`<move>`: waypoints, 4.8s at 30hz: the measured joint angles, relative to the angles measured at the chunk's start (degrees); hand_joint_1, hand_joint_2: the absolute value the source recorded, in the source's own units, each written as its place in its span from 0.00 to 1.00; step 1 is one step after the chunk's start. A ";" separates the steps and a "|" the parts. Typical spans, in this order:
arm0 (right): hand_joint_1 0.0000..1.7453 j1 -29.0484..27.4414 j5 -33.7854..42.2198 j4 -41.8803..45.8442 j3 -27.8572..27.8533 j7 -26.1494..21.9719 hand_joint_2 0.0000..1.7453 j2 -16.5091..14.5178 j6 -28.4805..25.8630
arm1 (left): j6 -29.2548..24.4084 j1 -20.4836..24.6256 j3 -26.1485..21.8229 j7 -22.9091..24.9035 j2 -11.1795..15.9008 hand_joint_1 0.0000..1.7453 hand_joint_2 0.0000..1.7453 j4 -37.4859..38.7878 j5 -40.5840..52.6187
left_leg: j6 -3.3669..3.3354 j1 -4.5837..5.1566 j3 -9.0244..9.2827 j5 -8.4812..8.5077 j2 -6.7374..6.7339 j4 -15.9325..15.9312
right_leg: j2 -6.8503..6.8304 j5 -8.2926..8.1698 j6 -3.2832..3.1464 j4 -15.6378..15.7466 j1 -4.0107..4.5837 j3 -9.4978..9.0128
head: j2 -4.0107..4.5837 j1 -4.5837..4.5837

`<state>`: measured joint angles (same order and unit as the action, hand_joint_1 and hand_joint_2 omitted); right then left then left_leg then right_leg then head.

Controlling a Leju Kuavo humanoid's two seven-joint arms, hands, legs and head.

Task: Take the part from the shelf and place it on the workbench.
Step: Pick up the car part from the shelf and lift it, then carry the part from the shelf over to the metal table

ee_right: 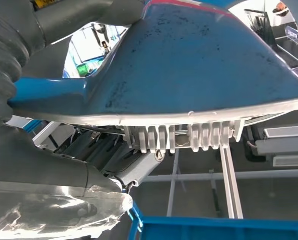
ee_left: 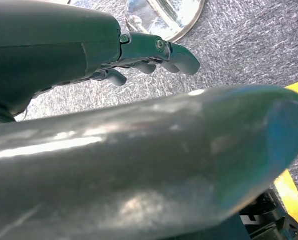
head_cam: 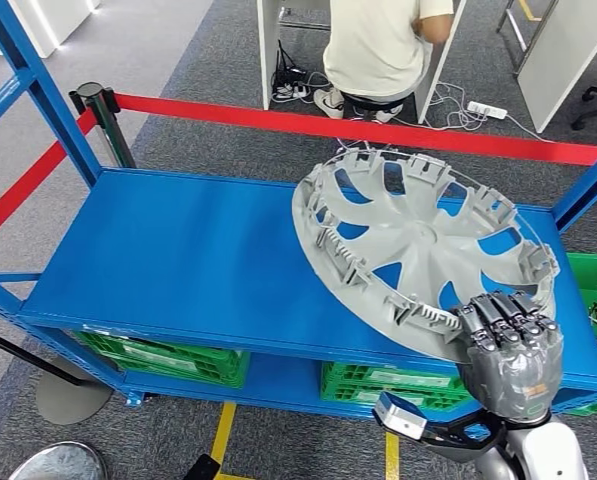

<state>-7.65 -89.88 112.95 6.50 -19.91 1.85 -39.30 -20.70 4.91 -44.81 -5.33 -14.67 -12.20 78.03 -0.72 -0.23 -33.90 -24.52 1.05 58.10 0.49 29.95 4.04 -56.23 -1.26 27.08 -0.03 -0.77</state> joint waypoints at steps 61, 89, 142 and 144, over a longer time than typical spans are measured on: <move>1.00 1.81 -0.09 11.51 -12.35 -19.81 1.00 -7.07 0.02 | -6.58 0.08 4.34 1.87 0.08 0.00 1.00 0.00 4.12 | -1.22 0.11 0.76 0.42 -0.14 -1.52 | -0.01 0.34 0.76 -0.16 -0.25 0.18 | -0.01 0.05; 1.00 2.42 -0.14 11.84 -13.37 -19.88 1.00 -8.29 -0.56 | -6.54 0.54 4.39 2.52 0.26 0.00 1.00 0.00 3.54 | 1.45 -0.66 0.32 -1.41 -0.10 0.86 | 0.10 -5.19 -0.18 -3.25 -0.41 7.43 | -0.01 -0.13; 1.00 1.62 -0.22 8.66 -13.26 -19.50 1.00 -10.73 -0.55 | -7.46 0.39 4.11 2.05 0.52 0.00 1.00 0.00 2.16 | 2.38 0.07 -5.84 -8.95 -0.51 12.63 | -0.91 -5.07 -3.73 -0.48 1.39 5.28 | -0.01 -0.08; 1.00 1.62 -0.24 8.64 -13.22 -19.45 1.00 -10.80 -0.55 | -7.47 0.44 4.11 2.04 0.56 0.00 1.00 0.00 2.20 | 2.93 -0.26 -4.86 -7.30 -0.53 15.17 | -0.97 -6.48 -3.36 -0.57 1.22 7.17 | -0.01 -0.08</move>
<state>-6.04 -90.11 121.59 -6.72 -39.35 -8.95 -39.85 -28.17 5.35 -40.70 -3.30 -14.11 -12.20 80.24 2.22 -0.48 -38.76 -31.82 0.52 73.26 -0.48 23.47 0.68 -56.79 -0.03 34.24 -0.04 -0.85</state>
